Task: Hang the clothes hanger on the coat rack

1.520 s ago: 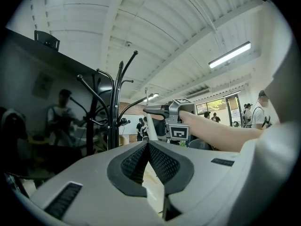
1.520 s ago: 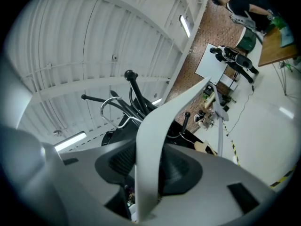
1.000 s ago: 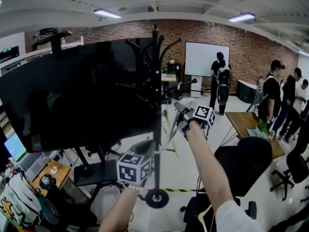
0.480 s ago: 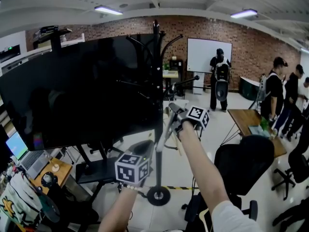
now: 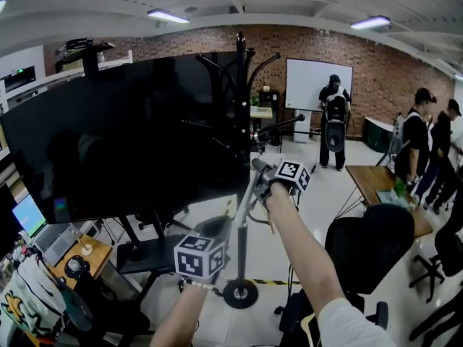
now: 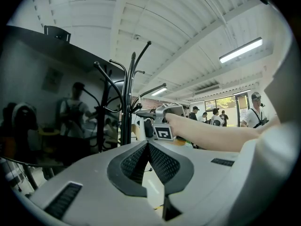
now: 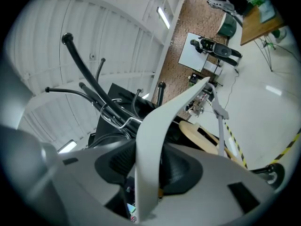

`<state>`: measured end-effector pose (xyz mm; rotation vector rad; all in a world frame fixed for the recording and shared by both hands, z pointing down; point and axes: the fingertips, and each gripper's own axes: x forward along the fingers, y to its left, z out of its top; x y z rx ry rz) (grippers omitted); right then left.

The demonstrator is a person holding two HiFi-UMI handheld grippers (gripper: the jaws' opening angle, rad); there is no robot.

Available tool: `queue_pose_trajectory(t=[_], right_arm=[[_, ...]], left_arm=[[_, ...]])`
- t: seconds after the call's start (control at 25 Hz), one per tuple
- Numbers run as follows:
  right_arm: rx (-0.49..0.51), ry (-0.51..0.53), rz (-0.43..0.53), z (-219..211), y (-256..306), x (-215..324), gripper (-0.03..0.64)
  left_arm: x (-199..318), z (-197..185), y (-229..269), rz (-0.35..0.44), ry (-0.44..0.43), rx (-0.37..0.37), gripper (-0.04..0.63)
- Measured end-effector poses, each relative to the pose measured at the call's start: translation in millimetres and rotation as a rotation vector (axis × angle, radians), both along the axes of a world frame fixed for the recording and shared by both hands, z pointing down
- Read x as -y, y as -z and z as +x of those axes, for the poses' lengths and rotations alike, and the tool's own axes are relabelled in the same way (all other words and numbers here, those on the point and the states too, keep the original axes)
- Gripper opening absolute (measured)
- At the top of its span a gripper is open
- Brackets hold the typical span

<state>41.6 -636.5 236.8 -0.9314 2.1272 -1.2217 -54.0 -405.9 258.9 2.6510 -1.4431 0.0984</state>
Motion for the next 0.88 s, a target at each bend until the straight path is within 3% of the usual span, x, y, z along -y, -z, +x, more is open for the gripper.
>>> queue_pose_trajectory(t=[0.88], right_arm=[[0.003, -0.03, -0.09, -18.9, -50.0, 8.5, 0.192]], left_arm=[[-11.6, -24.7, -23.2, -0.042, 0.031, -0.015, -0.011]])
